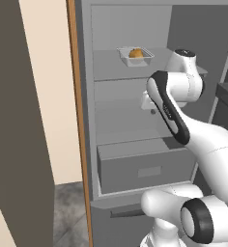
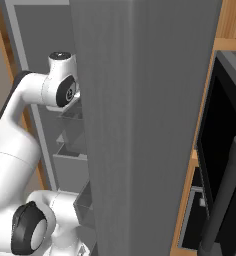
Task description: Place the tupperware containing the chicken drumstick and potato meal in the microwave. Close the microwave door and press the start button to reheat the meal.
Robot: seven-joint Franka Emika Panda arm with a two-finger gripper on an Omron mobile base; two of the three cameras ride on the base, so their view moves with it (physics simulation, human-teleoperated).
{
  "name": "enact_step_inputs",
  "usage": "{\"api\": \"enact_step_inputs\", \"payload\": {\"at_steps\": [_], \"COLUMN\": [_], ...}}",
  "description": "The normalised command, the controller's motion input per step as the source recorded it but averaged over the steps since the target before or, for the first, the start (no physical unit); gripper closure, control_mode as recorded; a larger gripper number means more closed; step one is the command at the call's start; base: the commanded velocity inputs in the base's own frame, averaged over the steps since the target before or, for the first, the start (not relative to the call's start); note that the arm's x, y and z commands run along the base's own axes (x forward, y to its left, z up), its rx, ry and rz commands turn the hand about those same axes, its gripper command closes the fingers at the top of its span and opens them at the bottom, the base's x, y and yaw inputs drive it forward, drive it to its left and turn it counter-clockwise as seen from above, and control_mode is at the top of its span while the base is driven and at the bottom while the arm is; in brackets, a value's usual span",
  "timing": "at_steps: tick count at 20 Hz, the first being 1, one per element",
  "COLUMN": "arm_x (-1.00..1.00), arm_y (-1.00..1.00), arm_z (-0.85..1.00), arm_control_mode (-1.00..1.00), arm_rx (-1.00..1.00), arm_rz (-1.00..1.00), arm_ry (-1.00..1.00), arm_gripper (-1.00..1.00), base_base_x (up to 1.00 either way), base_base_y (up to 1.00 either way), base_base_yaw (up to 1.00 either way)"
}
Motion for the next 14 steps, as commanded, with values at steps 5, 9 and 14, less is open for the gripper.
{"api": "enact_step_inputs", "payload": {"at_steps": [5, 9, 14], "arm_x": [-0.11, -0.04, 0.00], "arm_y": [0.00, 0.00, 0.00], "arm_z": [0.01, 0.17, 0.47], "arm_control_mode": [-1.00, -1.00, -1.00], "arm_rx": [0.00, 0.07, 0.18], "arm_rz": [-0.01, 0.00, -0.05], "arm_ry": [-0.24, -0.46, -0.38], "arm_gripper": [-1.00, -1.00, -1.00], "base_base_x": [0.00, 0.00, 0.00], "base_base_y": [0.00, 0.00, 0.00], "base_base_yaw": [0.00, 0.00, 0.00]}}
